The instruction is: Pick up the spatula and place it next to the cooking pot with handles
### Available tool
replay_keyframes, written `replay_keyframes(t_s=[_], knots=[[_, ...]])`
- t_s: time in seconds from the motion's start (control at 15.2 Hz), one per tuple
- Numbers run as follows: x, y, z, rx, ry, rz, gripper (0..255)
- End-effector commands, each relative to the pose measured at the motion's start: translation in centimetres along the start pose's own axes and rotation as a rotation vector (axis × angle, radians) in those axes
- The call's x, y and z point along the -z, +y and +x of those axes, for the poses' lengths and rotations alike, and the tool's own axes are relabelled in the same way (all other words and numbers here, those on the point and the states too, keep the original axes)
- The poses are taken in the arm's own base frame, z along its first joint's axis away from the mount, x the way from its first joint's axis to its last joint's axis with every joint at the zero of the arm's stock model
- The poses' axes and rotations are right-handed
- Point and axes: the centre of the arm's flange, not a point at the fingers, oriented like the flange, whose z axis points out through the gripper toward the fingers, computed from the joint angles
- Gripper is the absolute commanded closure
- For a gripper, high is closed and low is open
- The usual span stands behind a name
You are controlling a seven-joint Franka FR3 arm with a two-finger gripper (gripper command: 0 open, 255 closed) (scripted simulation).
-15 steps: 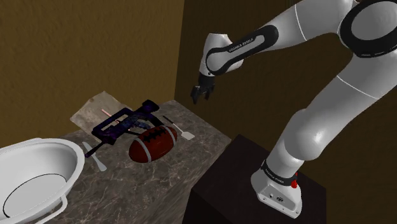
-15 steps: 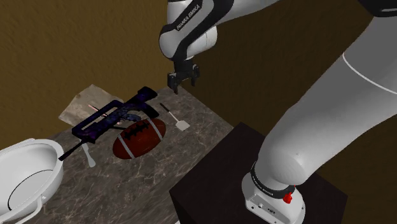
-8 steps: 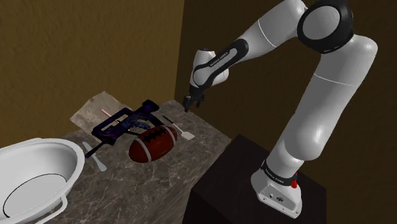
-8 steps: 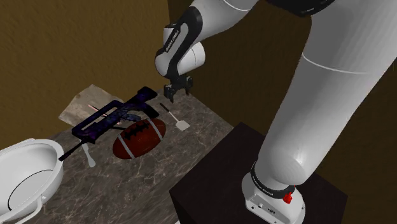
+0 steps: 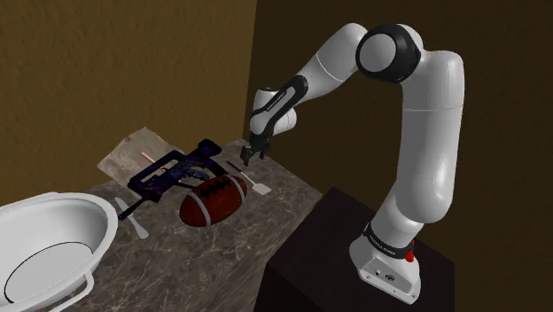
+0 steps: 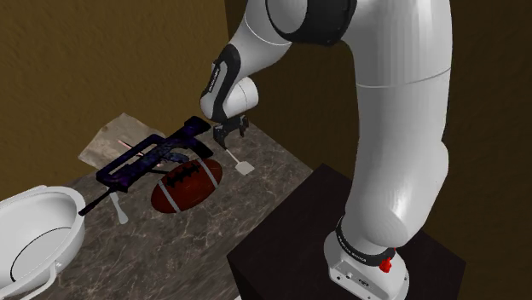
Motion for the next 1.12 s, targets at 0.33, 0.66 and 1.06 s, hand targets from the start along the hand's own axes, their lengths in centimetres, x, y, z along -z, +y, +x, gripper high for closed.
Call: replay_keyframes(t_s=[0.33, 0.66, 1.06], knots=[[-6.9, -0.2, 3.0, 0.003, 0.002, 0.005, 0], [-9.5, -0.2, 3.0, 0.003, 0.002, 0.005, 0], [-9.8, -0.2, 3.0, 0.003, 0.002, 0.005, 0]])
